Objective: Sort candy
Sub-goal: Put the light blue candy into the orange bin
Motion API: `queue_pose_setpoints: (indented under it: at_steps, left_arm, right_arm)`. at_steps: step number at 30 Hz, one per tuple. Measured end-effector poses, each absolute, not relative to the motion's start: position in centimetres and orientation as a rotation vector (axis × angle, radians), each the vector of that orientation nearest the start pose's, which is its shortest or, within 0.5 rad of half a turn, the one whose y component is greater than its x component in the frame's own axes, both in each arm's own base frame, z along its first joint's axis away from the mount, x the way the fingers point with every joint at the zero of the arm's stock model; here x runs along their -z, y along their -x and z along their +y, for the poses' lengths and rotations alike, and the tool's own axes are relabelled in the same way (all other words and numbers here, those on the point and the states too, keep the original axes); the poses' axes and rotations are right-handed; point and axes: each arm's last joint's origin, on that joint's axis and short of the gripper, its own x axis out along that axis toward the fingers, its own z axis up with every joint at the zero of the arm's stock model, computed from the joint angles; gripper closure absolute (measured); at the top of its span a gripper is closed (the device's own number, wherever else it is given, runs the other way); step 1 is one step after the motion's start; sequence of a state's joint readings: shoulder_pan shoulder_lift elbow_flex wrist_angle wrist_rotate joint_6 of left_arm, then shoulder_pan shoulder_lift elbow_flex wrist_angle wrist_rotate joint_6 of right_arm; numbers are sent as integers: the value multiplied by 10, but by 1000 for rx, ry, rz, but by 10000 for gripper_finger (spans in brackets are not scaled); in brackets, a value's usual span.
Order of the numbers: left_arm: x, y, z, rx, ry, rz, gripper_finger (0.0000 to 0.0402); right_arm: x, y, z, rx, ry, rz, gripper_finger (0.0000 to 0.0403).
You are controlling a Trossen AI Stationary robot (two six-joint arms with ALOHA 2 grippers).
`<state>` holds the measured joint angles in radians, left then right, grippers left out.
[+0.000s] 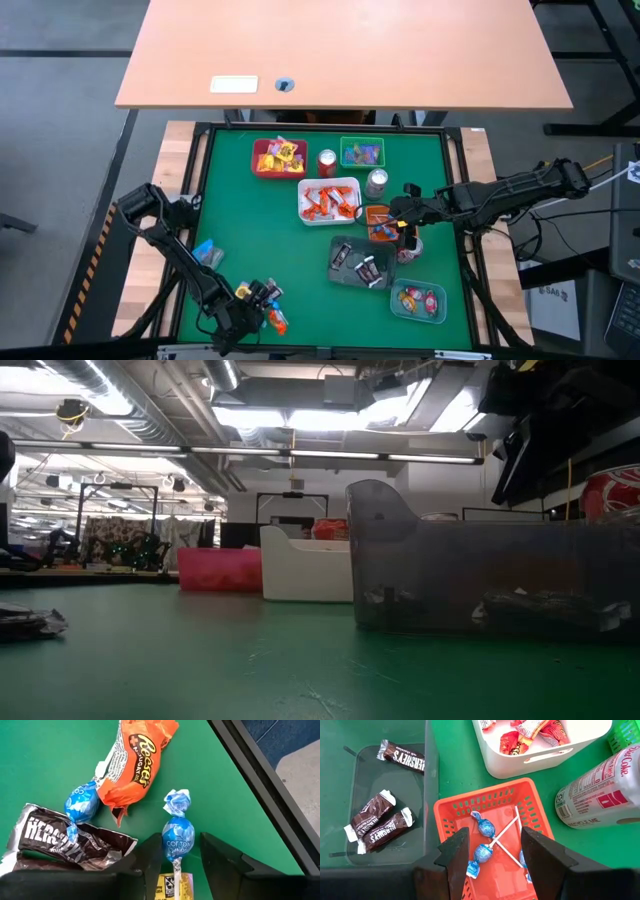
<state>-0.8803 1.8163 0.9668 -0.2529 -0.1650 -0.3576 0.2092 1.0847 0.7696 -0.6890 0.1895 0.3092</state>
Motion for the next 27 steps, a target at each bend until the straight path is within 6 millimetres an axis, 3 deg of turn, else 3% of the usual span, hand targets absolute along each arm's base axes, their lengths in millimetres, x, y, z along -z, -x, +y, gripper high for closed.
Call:
queue_pose_setpoints:
  at_steps: [10,19,27]
  left_arm:
    - [-129,-219,-255,425,-192,1048,329]
    - [-146,-233,-265,426,-136,993,331]
    - [-167,-260,-259,381,-89,925,331]
  right_arm:
    - [-237,-197,36,134,-85,973,224]
    - [-240,-200,37,126,-97,926,224]
    - [-245,-207,38,111,-120,838,224]
